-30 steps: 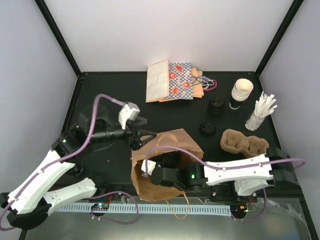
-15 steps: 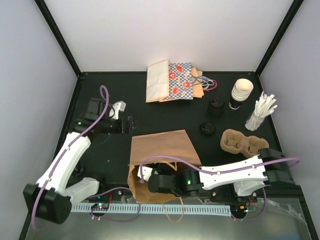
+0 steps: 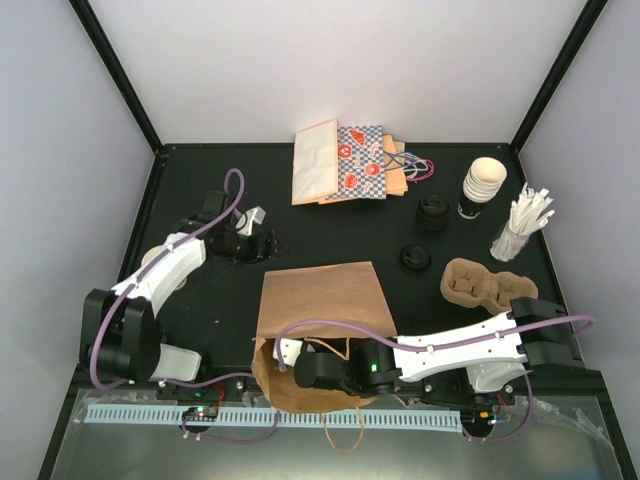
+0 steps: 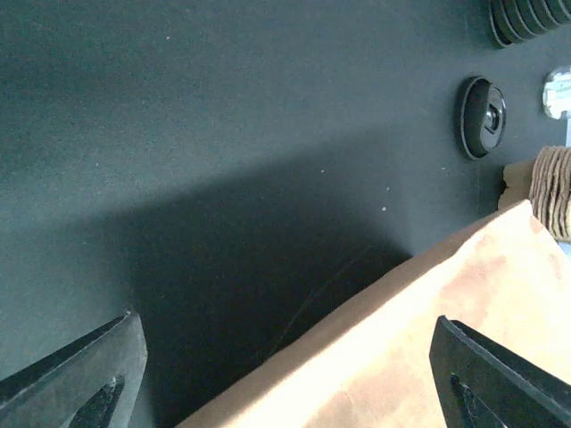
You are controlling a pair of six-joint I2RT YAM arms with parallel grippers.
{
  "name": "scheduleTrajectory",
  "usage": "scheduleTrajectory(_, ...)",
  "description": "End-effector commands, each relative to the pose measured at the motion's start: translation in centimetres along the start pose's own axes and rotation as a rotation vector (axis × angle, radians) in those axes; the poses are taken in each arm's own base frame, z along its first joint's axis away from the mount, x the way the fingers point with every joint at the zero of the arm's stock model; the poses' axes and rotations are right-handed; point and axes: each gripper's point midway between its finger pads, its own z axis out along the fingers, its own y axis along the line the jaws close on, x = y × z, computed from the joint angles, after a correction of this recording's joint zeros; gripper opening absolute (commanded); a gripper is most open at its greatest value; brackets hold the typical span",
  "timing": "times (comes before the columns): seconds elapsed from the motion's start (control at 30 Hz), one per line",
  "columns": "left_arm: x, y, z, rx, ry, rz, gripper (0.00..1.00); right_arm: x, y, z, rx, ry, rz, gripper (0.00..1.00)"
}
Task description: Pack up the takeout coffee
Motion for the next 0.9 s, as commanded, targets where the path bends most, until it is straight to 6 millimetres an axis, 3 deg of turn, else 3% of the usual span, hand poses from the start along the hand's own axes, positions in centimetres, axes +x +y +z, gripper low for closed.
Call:
scheduleTrajectory(0.0,-1.2,-0.5,1.8,0.086,-0.004,-0.016,0.88,-0.7,-0.6,-0.3,0.029,-0.035,-0.001,0.42)
scheduleTrajectory(0.37,-0.9,-0.4,5.3,0.185,0.086,-0.063,0.86,-0.2,-0.7,0.4,0.058,-0.015,-0.052,0.42)
scheduleTrajectory(0.67,1.5,-0.2,7.2,0.249,0.179,-0.125,0.8,1.5,0.1,1.8,0.042,0.033,-0.14,0.45)
scheduleTrajectory(0.87,3.1,0.0,7.6,0.279,0.228,-0.166,0.76,2.1,-0.9,2.6,0.092,0.067,-0.172,0.45)
